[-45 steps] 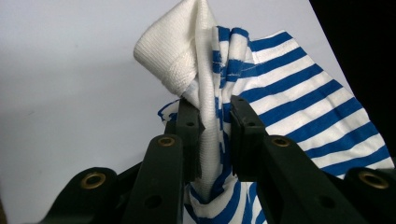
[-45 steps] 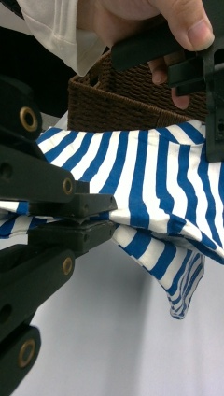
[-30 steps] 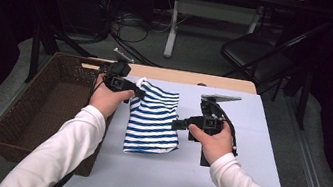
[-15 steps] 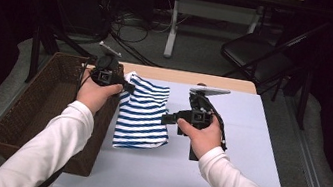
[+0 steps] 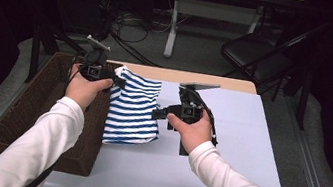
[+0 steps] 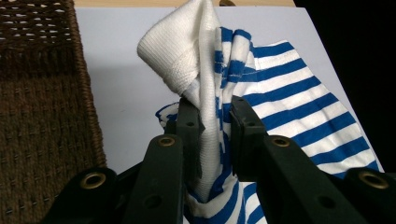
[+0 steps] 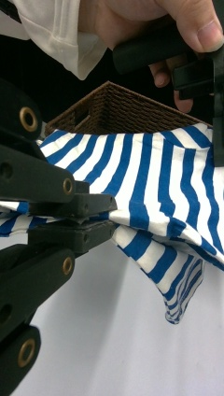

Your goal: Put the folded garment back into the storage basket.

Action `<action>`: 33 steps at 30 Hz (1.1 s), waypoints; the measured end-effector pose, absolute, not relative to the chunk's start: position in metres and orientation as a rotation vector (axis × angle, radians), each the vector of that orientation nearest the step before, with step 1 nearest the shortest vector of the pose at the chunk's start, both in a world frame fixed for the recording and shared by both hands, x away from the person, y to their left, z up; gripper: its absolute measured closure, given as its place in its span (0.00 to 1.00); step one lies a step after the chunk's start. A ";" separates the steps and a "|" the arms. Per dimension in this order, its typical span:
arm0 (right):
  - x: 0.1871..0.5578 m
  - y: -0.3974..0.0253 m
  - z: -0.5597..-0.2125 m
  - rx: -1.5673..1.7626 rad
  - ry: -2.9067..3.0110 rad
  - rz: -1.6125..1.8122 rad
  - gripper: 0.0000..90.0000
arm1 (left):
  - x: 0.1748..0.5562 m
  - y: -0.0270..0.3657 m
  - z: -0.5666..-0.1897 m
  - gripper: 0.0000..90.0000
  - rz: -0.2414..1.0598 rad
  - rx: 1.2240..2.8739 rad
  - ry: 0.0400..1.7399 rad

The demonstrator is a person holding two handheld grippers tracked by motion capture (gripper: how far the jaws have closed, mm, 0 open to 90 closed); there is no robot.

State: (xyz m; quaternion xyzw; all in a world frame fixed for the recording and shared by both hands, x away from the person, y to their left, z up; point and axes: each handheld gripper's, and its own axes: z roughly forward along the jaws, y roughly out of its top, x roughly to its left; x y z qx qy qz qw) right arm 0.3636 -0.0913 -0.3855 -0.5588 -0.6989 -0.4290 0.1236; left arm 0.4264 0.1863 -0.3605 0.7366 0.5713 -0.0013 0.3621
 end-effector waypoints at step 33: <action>0.367 -0.040 -0.375 -1.564 -2.102 -1.263 0.97 | 0.420 0.237 -0.349 0.85 0.041 1.811 1.524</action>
